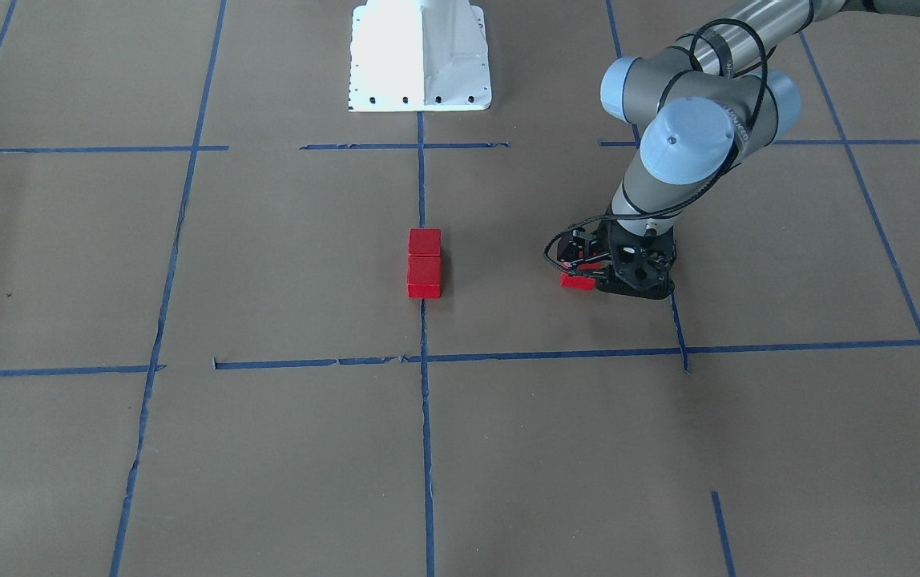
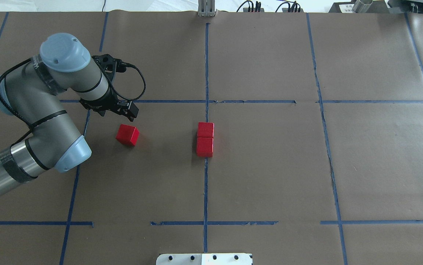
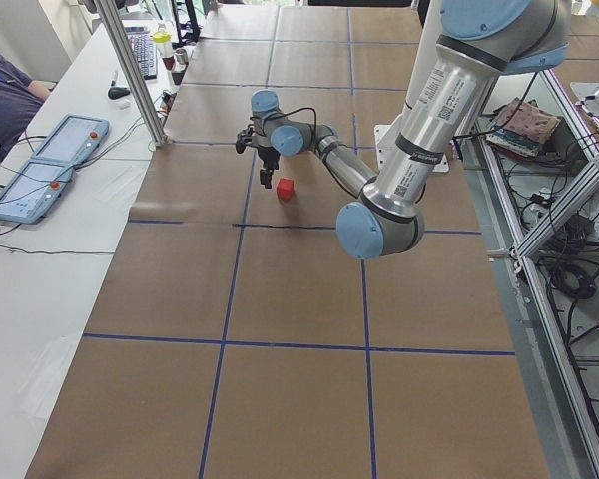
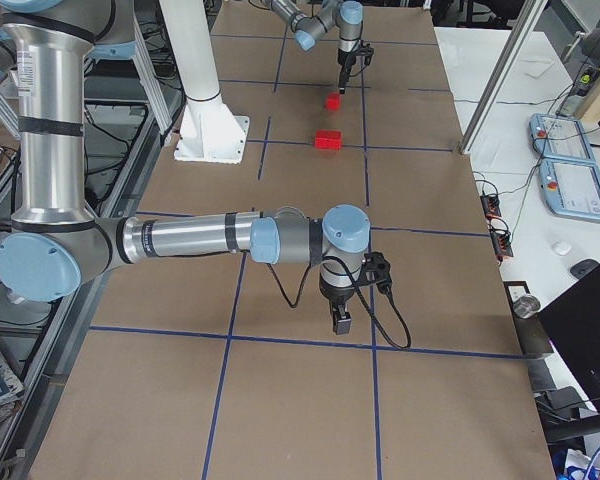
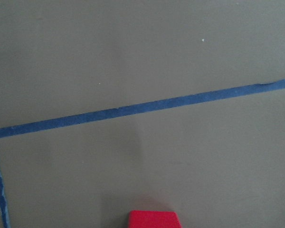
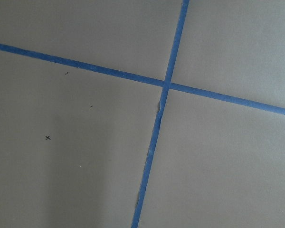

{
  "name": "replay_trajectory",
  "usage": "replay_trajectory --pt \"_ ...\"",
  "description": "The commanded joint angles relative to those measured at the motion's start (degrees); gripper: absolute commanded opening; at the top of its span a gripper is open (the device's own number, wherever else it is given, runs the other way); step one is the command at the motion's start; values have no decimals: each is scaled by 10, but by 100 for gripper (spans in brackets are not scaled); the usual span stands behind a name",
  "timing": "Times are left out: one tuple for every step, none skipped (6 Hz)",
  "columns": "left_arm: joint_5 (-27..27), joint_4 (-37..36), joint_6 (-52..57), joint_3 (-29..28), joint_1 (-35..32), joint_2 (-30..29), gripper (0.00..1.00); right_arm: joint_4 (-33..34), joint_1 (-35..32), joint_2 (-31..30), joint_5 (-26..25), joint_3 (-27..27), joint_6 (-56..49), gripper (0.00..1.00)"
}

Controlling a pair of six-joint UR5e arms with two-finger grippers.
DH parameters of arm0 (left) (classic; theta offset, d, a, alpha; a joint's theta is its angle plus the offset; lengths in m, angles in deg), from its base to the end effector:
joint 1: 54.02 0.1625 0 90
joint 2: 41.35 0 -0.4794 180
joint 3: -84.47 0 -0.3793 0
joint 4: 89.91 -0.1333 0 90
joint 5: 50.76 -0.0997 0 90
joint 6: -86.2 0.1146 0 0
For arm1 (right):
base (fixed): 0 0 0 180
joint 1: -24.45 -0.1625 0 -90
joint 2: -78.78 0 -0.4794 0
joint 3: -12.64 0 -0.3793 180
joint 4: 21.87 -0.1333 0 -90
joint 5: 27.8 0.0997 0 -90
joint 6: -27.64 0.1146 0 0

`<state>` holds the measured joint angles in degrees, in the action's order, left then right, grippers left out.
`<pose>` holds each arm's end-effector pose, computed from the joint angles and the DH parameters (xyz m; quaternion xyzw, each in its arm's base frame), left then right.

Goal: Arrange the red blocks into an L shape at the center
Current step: 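Lower the left gripper onto the remaining red cube and grasp it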

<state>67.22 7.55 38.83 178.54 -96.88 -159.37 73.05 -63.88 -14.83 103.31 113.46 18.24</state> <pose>0.4501 -0.5262 0.3988 0.0558 0.3955 0.0800 0.9133 0.0448 -0.4507 0.6756 0.0423 -0.3490 -0.0973 0.9311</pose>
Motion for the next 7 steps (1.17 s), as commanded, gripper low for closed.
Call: replay_trajectory --pt "-12 22 -33 -3 25 4 100 0 0 0 0 0 -1 100" --pt "-12 22 -44 -4 35 2 100 0 0 0 -1 -1 -1 100" --pt "-12 23 -59 -5 51 2 100 0 0 0 -1 -1 -1 100" --pt "-12 23 -60 -5 58 3 100 0 0 0 -1 -1 -1 100" --pt "-12 23 -60 -13 64 2 99 0 0 0 -1 0 -1 100" --pt "-12 24 -59 -27 64 -5 97 0 0 0 0 0 -1 100" --pt "-12 25 -58 -33 65 -6 93 0 0 1 0 1 -1 100"
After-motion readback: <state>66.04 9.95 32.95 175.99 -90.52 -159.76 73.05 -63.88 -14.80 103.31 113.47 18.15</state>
